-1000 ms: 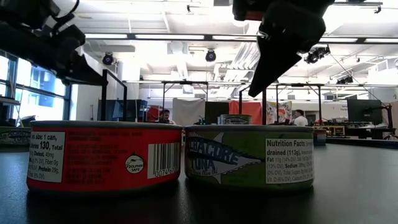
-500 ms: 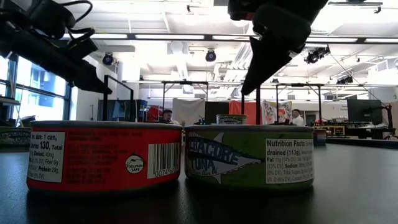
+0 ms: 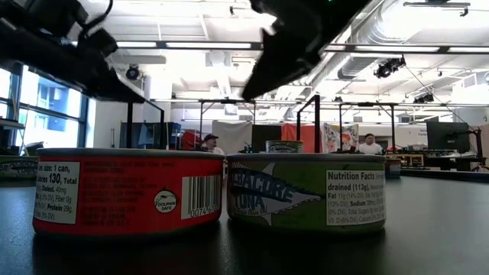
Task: Stack canned seafood by type on shelf
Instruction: Put the red tuna can on the shelf
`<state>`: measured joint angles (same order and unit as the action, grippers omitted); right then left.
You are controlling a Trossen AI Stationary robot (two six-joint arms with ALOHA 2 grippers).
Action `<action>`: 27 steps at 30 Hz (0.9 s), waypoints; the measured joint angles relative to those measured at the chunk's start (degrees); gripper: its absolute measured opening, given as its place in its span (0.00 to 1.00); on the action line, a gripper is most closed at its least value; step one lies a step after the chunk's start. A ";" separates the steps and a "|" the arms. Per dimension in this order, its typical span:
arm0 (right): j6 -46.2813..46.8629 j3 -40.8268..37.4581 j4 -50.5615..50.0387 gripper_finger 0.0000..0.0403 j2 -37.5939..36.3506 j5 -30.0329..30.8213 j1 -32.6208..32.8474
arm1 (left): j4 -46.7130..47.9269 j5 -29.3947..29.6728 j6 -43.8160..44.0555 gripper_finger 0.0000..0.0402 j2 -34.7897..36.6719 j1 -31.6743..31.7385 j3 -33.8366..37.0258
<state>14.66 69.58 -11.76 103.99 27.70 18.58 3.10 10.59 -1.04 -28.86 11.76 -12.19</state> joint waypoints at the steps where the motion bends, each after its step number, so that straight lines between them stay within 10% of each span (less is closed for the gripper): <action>1: -1.47 -1.21 4.70 0.19 0.37 -1.07 -0.81 | -0.12 -1.39 0.61 0.00 0.00 -1.67 -0.34; 9: -2.08 -2.61 20.62 0.28 10.05 -9.47 -6.99 | -7.82 -19.26 2.65 0.00 -0.39 -12.41 -0.52; 18: 4.37 5.21 7.45 0.23 14.50 -14.38 -11.31 | -10.44 -13.89 3.76 0.00 -0.90 -15.58 -0.52; 27: 2.80 13.73 -10.23 0.19 11.98 1.80 -10.36 | -10.38 -12.22 4.26 0.00 -1.66 -15.57 -0.52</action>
<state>17.46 83.31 -21.99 115.97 29.50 8.22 -7.28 -1.63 3.21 -30.52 -3.81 -12.71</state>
